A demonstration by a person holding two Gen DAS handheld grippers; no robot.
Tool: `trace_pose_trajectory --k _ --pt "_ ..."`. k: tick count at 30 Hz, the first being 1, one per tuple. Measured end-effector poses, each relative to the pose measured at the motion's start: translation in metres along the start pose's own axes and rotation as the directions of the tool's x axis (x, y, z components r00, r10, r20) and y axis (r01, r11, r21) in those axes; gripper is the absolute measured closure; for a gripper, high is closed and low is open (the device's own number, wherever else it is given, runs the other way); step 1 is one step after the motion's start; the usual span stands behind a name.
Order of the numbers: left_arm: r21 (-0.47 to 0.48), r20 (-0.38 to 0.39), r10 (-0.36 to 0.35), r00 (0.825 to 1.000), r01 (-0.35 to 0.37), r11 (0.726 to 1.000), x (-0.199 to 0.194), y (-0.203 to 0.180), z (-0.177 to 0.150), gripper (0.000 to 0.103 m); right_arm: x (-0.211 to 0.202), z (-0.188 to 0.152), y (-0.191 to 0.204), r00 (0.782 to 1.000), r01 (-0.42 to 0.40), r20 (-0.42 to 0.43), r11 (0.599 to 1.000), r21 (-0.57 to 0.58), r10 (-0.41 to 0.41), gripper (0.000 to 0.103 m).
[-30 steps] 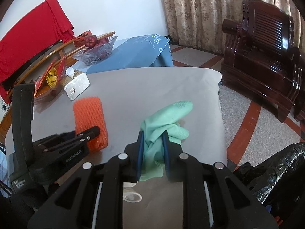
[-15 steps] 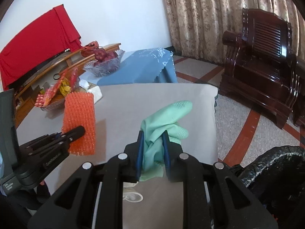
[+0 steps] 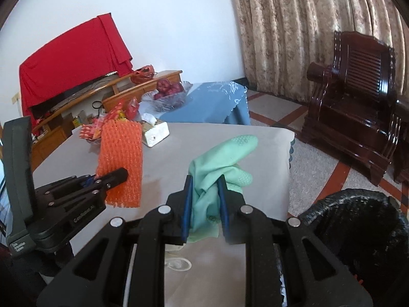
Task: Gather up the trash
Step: 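Carry the orange net and green glove over the wastebasket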
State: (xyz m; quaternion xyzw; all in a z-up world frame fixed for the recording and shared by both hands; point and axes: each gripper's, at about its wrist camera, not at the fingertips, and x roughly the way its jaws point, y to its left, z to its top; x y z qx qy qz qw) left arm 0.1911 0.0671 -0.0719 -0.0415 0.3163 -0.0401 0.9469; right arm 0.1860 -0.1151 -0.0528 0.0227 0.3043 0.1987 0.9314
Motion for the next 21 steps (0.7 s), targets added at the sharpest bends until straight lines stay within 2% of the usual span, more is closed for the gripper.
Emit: trace_pose_trajectory --k 8,16,21 --pt "0.027 0.032 -0.053 0.998 0.052 0.998 -0.036 -0.021 -0.008 0.092 -0.053 -0.014 -0.002 1.0 0.013 0.028 1.0 0.006 -0.013 0.085" --pt "0.075 0.061 -0.131 0.989 0.127 0.989 -0.062 -0.061 -0.012 0.092 -0.105 -0.026 -0.02 0.994 0.077 0.079 0.997 0.026 -0.079 0.085" --pt "0.118 0.075 -0.194 0.978 0.184 0.976 -0.073 -0.095 -0.015 0.092 -0.132 -0.033 -0.035 0.985 0.132 0.108 0.991 0.038 -0.135 0.085"
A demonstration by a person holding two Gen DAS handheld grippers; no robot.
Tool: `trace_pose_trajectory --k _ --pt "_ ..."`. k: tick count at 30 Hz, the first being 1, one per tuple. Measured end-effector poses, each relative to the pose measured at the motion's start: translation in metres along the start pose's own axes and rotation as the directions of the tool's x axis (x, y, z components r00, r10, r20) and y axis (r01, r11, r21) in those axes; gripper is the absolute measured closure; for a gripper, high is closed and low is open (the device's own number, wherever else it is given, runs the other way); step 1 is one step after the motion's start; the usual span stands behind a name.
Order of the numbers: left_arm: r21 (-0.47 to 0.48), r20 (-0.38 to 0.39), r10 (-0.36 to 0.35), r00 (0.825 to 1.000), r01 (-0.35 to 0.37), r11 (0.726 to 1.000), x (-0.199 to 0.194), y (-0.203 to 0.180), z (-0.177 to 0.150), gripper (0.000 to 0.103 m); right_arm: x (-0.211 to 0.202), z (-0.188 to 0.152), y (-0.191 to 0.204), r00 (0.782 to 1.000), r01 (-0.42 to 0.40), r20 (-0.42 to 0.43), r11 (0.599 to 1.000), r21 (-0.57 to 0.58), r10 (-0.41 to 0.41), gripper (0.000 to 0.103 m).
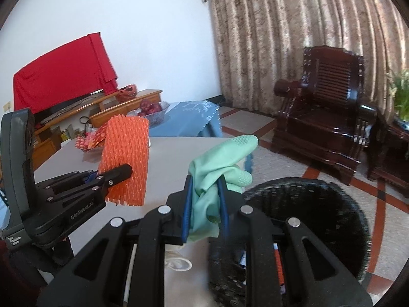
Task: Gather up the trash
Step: 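Carry the orange net and green glove over the wastebasket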
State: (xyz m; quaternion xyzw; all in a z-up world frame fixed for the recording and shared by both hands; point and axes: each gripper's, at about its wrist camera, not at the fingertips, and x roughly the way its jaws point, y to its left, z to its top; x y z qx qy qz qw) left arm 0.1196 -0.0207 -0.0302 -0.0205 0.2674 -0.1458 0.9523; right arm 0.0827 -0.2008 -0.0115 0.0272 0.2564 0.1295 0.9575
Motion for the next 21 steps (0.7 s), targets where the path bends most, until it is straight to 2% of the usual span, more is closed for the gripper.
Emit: trace_pose_trajectory --k 6,21 --pt "0.043 0.011 -0.056 0.998 0.055 0.998 0.0 -0.032 0.002 0.092 -0.025 -0.006 -0.028 0.997 0.072 0.033 0.997 0.017 -0.072 0.085" --pt "0.12 0.001 -0.156 0.988 0.155 0.981 0.013 -0.086 0.007 0.092 -0.054 -0.021 -0.078 0.978 0.198 0.054 0.978 0.061 -0.202 0.084"
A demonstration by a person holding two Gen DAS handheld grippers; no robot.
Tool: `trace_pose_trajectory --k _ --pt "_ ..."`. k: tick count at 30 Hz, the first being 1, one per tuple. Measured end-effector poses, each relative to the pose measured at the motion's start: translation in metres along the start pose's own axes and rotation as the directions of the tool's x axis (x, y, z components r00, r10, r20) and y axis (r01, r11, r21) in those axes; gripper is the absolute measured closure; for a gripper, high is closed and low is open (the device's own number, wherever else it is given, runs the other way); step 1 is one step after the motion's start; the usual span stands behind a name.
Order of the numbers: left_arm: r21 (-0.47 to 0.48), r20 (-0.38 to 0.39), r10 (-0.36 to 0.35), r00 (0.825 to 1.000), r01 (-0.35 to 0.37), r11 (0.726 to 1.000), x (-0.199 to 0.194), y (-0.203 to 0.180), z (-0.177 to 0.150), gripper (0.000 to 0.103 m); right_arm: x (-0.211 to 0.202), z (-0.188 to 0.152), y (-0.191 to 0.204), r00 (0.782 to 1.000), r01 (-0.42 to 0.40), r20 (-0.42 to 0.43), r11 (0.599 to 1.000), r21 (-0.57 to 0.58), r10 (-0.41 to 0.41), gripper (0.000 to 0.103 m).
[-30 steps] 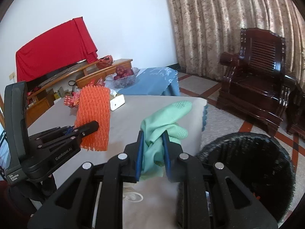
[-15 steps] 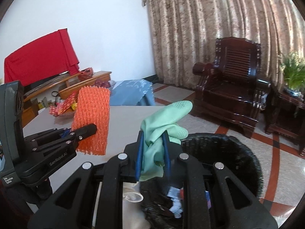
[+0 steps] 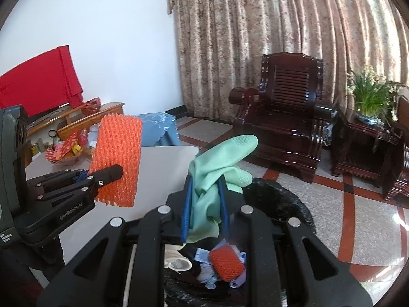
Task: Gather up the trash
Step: 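Carry the orange net and green glove over the wastebasket, then open both grippers over the wastebasket to drop net and glove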
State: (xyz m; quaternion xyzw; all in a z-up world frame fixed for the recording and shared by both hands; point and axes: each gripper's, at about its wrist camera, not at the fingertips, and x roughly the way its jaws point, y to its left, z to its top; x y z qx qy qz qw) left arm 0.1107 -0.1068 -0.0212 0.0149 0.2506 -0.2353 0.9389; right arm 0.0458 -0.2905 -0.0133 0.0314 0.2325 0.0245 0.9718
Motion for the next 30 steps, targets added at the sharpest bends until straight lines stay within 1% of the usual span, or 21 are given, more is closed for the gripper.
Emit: trace_pose_trajectory --k 7,12,20,24,30 --pt "0.039 -0.026 -0.057 0.998 0.058 0.998 0.027 -0.026 0.001 0.092 0.002 -0.009 -0.022 0.999 0.051 -0.013 0.999 0.017 -0.051 0.084" --pt "0.067 -0.06 -0.085 0.995 0.089 0.994 0.056 -0.04 -0.005 0.092 0.014 -0.021 -0.038 0.995 0.089 -0.051 0.996 0.022 -0.087 0.084" --pt "0.069 -0.105 -0.102 0.989 0.11 0.991 0.091 -0.049 -0.019 0.092 0.043 -0.038 -0.062 0.989 0.12 -0.098 0.991 0.054 -0.114 0.084" --pt "0.065 -0.125 -0.108 0.986 0.117 0.991 0.108 -0.053 -0.019 0.092 0.061 -0.044 -0.071 0.986 0.127 -0.115 0.99 0.059 -0.119 0.084" --pt "0.068 -0.167 -0.109 0.98 0.121 0.99 0.133 -0.055 -0.018 0.091 0.086 -0.046 -0.085 0.982 0.134 -0.14 0.99 0.051 -0.126 0.082"
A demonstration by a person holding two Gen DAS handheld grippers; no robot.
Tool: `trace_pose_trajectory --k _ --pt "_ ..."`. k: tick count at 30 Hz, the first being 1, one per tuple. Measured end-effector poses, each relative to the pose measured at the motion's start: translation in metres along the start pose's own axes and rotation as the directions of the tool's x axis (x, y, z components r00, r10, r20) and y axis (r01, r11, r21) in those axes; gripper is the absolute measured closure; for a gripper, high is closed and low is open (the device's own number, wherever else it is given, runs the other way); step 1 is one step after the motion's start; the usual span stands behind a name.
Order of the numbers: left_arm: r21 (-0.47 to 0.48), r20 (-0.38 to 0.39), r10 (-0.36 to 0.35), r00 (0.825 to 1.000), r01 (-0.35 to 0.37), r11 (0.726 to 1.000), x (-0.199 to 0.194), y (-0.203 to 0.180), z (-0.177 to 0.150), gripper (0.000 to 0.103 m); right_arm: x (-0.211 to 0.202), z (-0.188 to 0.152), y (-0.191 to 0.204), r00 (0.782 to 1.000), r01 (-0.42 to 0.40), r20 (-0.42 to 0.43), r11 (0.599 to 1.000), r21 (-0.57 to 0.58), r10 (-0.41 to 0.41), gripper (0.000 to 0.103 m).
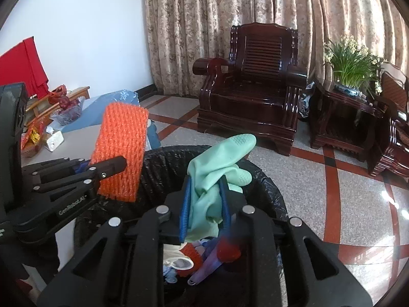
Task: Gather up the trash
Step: 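Open both grippers over the wastebasket to drop net and glove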
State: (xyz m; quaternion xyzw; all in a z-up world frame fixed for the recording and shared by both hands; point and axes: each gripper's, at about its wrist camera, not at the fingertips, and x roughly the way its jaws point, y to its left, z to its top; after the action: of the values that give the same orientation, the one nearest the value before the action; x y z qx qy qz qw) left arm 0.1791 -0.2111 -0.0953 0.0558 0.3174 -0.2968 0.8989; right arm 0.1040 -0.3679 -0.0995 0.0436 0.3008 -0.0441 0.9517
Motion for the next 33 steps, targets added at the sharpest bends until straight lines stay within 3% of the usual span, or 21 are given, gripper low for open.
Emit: trace_pose_trajectory --k 9,11,13,16,18,20,23,27,33 --pt "-0.002 -0.058 -0.006 0.998 0.006 1.0 0.027 0.001 -0.001 0.088 0.034 -0.003 -0.006 0.998 -0.028 -0.062 1.0 -0.007 0.028 0.077" --pt "-0.008 -0.065 -0.012 0.998 0.012 1.0 0.029 0.004 0.0 0.068 0.035 -0.004 -0.005 0.998 -0.013 -0.067 1.0 -0.01 0.013 0.048" --pt "-0.028 -0.063 -0.017 0.998 0.015 0.999 0.026 0.01 0.0 0.055 0.033 -0.005 -0.006 0.997 -0.016 -0.071 1.0 -0.016 0.015 0.048" --pt "-0.053 -0.063 -0.023 0.998 0.019 0.998 0.021 0.017 0.001 0.048 0.028 -0.007 -0.004 0.997 -0.01 -0.075 1.0 -0.022 0.008 0.045" --pt "-0.064 -0.055 -0.021 0.998 0.018 0.998 0.016 0.02 0.003 0.043 0.022 -0.007 -0.003 0.998 -0.005 -0.07 1.0 -0.013 0.004 0.034" --pt "-0.067 -0.039 -0.016 0.999 0.014 0.998 0.008 0.022 0.006 0.031 0.013 -0.006 -0.001 0.999 0.009 -0.051 1.0 -0.009 -0.009 0.015" --pt "-0.081 -0.014 -0.015 1.0 0.014 0.997 -0.007 0.027 0.009 0.02 -0.003 -0.006 0.002 0.999 0.017 -0.033 1.0 -0.003 -0.017 0.007" --pt "-0.088 0.022 -0.007 1.0 0.009 0.996 -0.032 0.036 0.012 0.014 -0.023 -0.004 0.007 1.0 0.0 -0.018 1.0 0.017 0.001 0.007" --pt "-0.105 0.069 0.06 0.996 -0.053 0.993 -0.079 0.052 0.011 0.008 -0.056 0.006 0.021 0.999 -0.042 0.022 0.999 0.019 0.042 0.005"
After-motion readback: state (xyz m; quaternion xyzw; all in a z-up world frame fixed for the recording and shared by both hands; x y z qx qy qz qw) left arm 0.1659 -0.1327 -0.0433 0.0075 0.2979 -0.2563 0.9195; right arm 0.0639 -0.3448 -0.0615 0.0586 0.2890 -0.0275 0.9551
